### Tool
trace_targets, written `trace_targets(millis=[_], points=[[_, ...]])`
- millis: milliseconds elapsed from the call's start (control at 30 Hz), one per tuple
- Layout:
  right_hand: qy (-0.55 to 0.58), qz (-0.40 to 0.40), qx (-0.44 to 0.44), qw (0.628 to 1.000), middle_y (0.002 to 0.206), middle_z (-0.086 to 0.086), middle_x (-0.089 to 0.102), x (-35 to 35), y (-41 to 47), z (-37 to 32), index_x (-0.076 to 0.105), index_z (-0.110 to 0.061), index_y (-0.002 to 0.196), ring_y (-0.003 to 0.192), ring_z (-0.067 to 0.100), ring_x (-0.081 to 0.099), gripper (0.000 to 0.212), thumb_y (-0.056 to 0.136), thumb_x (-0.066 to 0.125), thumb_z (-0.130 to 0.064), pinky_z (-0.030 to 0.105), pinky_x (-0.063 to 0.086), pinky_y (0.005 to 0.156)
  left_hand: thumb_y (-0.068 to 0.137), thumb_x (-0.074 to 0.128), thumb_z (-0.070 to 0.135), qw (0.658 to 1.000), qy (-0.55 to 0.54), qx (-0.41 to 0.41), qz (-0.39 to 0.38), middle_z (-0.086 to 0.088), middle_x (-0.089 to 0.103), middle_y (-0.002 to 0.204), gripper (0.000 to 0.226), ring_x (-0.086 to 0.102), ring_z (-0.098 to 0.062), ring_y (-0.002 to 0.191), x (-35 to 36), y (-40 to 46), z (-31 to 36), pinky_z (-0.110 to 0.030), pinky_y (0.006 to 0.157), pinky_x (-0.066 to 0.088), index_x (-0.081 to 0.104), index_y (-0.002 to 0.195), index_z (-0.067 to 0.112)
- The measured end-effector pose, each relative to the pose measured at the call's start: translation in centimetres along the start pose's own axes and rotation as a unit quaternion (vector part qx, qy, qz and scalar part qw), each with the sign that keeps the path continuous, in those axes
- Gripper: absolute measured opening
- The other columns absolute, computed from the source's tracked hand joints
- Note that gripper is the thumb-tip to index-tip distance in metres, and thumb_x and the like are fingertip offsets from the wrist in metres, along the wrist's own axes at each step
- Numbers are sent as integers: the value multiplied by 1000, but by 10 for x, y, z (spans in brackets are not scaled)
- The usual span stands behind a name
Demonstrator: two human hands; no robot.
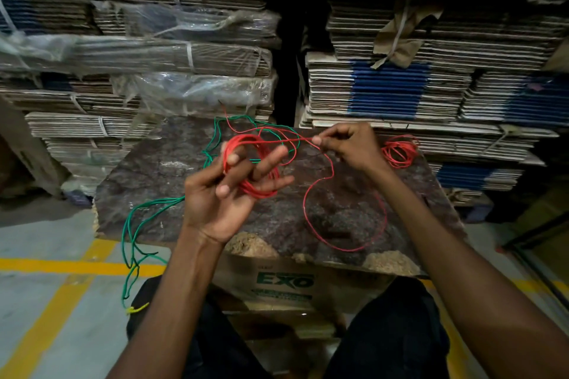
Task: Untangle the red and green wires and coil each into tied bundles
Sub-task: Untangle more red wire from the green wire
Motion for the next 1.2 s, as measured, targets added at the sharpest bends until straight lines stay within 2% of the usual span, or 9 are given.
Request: trace_targets(millis=[233,400,500,567,667,800,900,1000,1200], points=[[-59,-176,82,979,50,-4,61,39,-44,18,71,-5,93,33,-2,44,9,90,67,-12,12,34,35,93,35,17,994,58,86,39,-22,43,145,27,6,-47,145,-6,23,22,-79,101,1,60,88,9],[-32,-273,104,956,53,-2,64,53,-74,8,71,-3,98,38,3,52,15,92,64,-15,13,40,39,89,47,28,972,165,128,104,-15,36,152,15,42,-31,124,-12,35,38,-57,89,45,59,81,23],[-11,-296,107,949,59,1,65,48,-86,-6,69,-1,106,43,6,54,22,93,63,-17,15,40,41,94,42,24,950,201,153,183,-20,41,148,24,55,-21,108,-22,40,41,-46,84,44,59,77,21],[-16,-317,101,943,62,1,66,43,-91,-12,68,-3,108,47,8,56,19,93,63,-14,17,43,46,94,45,18,927,247,181,218,-30,41,143,22,60,-21,114,-27,42,40,-38,100,41,58,77,14],[-27,-338,90,936,66,4,67,35,-95,-17,66,0,105,54,13,59,15,93,62,-9,25,49,55,94,47,22,864,419,158,230,-21,57,133,25,61,-10,100,-26,46,33,-20,80,46,61,73,19],[-57,-337,66,938,69,8,67,20,-98,-30,66,-2,101,57,13,62,11,94,61,-8,23,51,57,100,38,22,696,687,111,174,-5,59,127,32,52,-16,128,-31,50,21,-25,90,41,50,73,9],[-61,-331,61,940,72,8,66,6,-98,-40,65,-2,99,63,12,62,9,92,63,-6,22,51,60,99,39,25,598,785,101,128,-7,64,121,28,60,-19,104,-29,49,13,-41,93,46,46,73,18],[-75,-349,31,934,77,7,64,-5,-99,-48,66,-5,99,68,11,56,16,84,72,-4,26,47,64,97,39,25,490,862,91,89,-9,63,84,22,53,-29,89,-27,49,7,-60,89,43,44,76,25],[-78,-302,7,950,78,4,64,-17,-92,-50,65,-8,95,69,16,54,23,77,78,1,33,45,67,93,33,36,436,898,19,59,8,46,64,28,57,-34,76,-34,48,3,-50,75,45,34,66,31]])
Point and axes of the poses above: each hand's wrist, its own y-axis towards the middle knuckle, its own x-axis out of the palm, z = x × y, the point moved 4 cm from there along y, towards the middle knuckle
